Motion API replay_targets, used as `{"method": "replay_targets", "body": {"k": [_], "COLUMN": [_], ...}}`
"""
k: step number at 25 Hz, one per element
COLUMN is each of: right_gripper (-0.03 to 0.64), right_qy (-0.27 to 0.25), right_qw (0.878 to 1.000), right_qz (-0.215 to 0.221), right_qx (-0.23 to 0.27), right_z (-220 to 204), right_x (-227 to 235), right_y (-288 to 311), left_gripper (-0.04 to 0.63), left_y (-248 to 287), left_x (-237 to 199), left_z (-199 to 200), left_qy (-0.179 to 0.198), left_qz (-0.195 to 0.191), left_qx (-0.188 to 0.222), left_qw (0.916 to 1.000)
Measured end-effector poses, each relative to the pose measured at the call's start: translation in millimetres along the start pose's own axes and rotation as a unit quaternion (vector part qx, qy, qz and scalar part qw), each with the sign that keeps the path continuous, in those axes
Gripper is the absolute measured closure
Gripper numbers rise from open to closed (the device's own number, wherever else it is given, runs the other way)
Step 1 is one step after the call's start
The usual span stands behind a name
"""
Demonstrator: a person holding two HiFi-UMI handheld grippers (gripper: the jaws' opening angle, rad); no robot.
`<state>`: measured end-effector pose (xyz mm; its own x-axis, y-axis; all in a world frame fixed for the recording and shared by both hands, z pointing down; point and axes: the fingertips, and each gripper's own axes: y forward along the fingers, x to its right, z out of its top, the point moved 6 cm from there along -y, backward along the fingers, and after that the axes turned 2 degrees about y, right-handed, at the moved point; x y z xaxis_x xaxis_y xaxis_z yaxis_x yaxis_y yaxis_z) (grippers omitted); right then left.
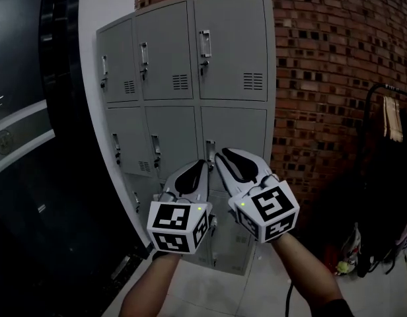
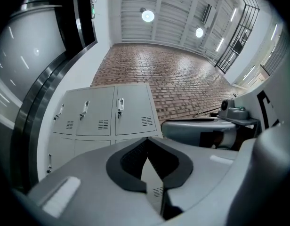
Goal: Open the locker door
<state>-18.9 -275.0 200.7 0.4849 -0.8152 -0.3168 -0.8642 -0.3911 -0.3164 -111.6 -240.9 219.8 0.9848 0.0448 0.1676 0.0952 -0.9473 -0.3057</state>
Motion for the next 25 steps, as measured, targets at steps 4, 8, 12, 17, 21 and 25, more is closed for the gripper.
{"method": "replay_targets", "body": {"k": [4, 8, 12, 17, 21, 25], "right_gripper": [0.584, 0.563, 0.56, 0.531, 0.526, 0.513], "right_qy": [0.0, -0.023, -0.043, -0.036, -0.047, -0.063], "right_qw": [1.0, 0.999, 0.999, 0.998, 0.997, 0.996], "right_qz": [0.007, 0.012, 0.014, -0.003, -0.014, -0.018], "right_qx": [0.014, 0.027, 0.025, 0.05, 0.067, 0.068], "right_z": [-4.8, -2.7, -4.9, 2.4, 13.9, 25.7], "right_x": [26.5, 43.8, 62.8, 94.6, 116.3, 133.0], "right_y": [25.4, 56.7, 93.9, 138.9, 182.8, 231.7], "left_gripper": [0.591, 0.591, 0.591, 0.591, 0.591, 0.591], "left_y": [32.0, 60.1, 90.1, 131.1, 165.7, 196.3], "left_x": [-11.4, -31.1, -55.8, -83.7, -111.8, -146.1], "left_z": [-4.8, 0.8, 6.9, 9.7, 9.8, 14.3], "left_qy": [-0.01, -0.028, -0.033, -0.037, -0.026, -0.025], "left_qz": [-0.006, -0.012, -0.012, -0.031, -0.041, -0.055], "left_qx": [0.001, 0.01, 0.027, 0.039, 0.051, 0.065], "left_qw": [0.9999, 0.9995, 0.999, 0.9981, 0.9975, 0.996]}}
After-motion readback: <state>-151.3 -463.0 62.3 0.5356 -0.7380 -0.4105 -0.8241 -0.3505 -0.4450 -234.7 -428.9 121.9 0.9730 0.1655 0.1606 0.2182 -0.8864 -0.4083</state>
